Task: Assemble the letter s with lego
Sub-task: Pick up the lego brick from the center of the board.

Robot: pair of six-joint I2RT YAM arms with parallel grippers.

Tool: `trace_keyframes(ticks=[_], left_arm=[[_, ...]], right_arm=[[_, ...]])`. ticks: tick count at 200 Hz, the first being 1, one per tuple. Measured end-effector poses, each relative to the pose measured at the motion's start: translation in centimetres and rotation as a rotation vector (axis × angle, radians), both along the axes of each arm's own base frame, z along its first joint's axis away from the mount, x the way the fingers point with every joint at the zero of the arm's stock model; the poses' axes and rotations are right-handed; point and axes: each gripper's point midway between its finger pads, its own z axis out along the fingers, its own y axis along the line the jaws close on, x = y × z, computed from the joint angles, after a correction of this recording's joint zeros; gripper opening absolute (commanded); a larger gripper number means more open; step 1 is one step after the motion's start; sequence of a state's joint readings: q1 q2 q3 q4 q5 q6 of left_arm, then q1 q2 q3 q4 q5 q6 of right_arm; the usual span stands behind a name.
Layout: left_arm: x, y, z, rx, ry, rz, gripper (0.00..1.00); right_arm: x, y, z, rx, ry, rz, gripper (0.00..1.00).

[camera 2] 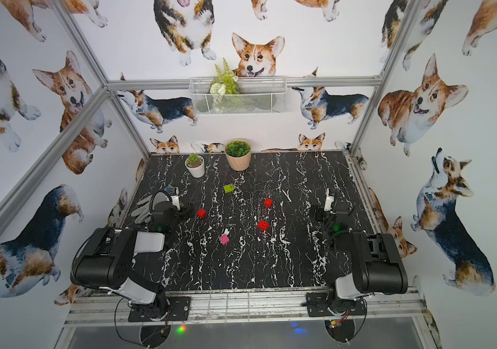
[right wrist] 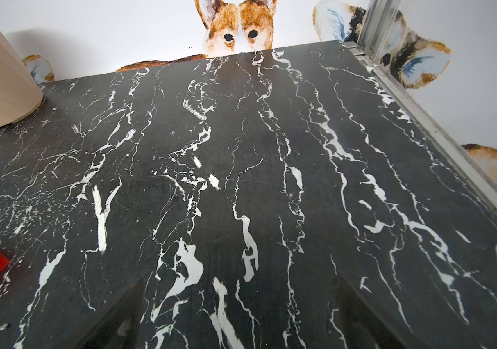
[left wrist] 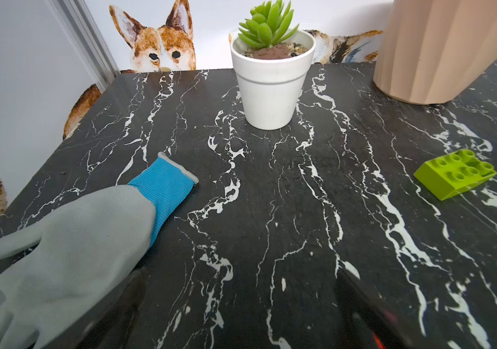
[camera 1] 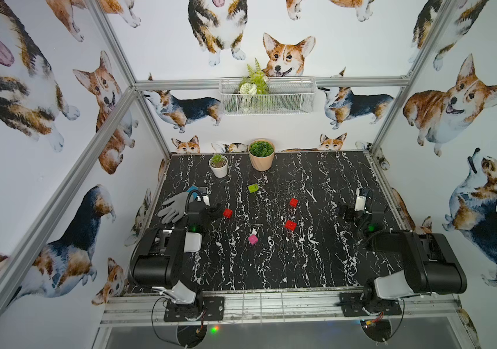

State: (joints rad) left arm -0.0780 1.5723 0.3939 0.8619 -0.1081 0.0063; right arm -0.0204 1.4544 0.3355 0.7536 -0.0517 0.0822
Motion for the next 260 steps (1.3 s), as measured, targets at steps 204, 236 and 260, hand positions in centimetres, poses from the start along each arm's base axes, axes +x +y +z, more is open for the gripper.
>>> trace_keyframes(ticks=[204,236,260], left_arm=[[0.4,0.0,2.0,-0.009,-0.015,-0.017,1.0],[0.3,-0.1,1.9,-0.01,-0.01,-0.021,1.0],[0.3,-0.1,1.9,-0.01,-0.01,-0.021,1.0]], right_arm=[[0.5,0.9,2.5,0.011,-0.044,0.056,1.0],[0.5,0.8,2.5,0.01,-0.039,0.052,1.0],[0.4,0.7,2.4,0.01,-0.035,0.05,1.0]])
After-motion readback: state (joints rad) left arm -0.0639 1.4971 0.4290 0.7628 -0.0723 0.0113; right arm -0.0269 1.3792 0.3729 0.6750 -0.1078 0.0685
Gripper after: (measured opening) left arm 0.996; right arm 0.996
